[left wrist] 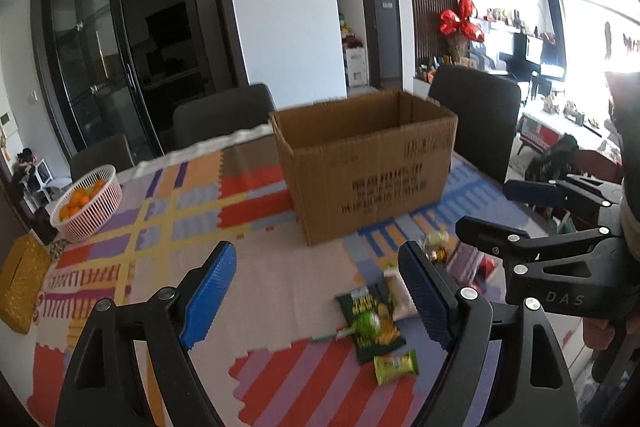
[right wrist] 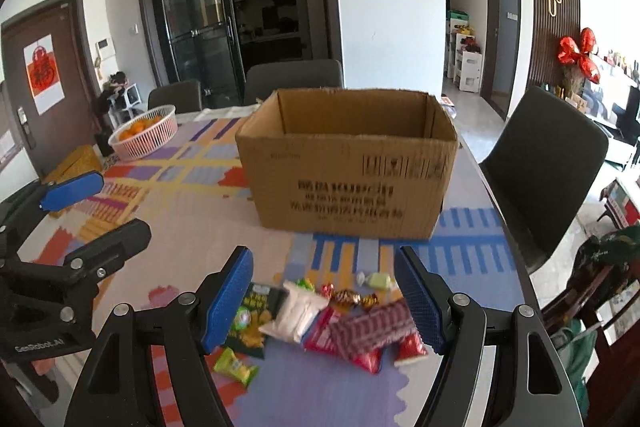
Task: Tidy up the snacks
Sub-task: 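Move both tools back over the remaining snacks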
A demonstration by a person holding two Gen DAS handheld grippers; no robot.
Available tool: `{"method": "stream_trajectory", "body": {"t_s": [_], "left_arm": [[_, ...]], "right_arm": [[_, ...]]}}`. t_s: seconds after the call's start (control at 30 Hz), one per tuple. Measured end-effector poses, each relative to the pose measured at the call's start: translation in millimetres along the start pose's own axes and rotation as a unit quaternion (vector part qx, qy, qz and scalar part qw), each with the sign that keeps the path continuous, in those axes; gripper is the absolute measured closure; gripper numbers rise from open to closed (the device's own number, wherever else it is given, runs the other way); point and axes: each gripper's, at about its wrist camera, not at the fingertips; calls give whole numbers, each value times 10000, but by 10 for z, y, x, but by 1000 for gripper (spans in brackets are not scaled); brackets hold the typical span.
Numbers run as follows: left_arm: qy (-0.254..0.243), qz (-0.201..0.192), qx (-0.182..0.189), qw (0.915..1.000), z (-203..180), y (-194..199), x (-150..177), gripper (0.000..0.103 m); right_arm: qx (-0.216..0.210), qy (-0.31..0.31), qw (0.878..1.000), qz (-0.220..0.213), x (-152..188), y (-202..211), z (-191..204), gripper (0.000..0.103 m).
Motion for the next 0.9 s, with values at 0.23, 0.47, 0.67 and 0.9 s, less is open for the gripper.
{"method": "stream_trajectory", "body": {"t_s": [0.23, 0.47, 0.67, 0.9], "left_arm": [[-141, 100, 245, 9996, -18, -158, 286, 20], [-53, 396, 583, 9975, 26, -415, 505, 20], [-135, 618, 734, 9953, 42, -623, 624, 24], [-136, 842, 963, 9917, 44, -847, 724, 36]], "right_arm": [[-189, 76, 9992, 352, 241, -136, 107, 29], [-280, 120, 9974, 646, 410, -354, 194, 30], [-296, 171, 9955, 887, 503, -520, 252, 37], [-298, 251, 9936, 1059, 569, -646, 299, 39]]}}
Point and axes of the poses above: each gripper's, at about its wrist camera, not at the fingertips, and y roughly against the way its jaws point, z to its left, x to its underside, and after that the axes turned 15 degrees about x, right-handed
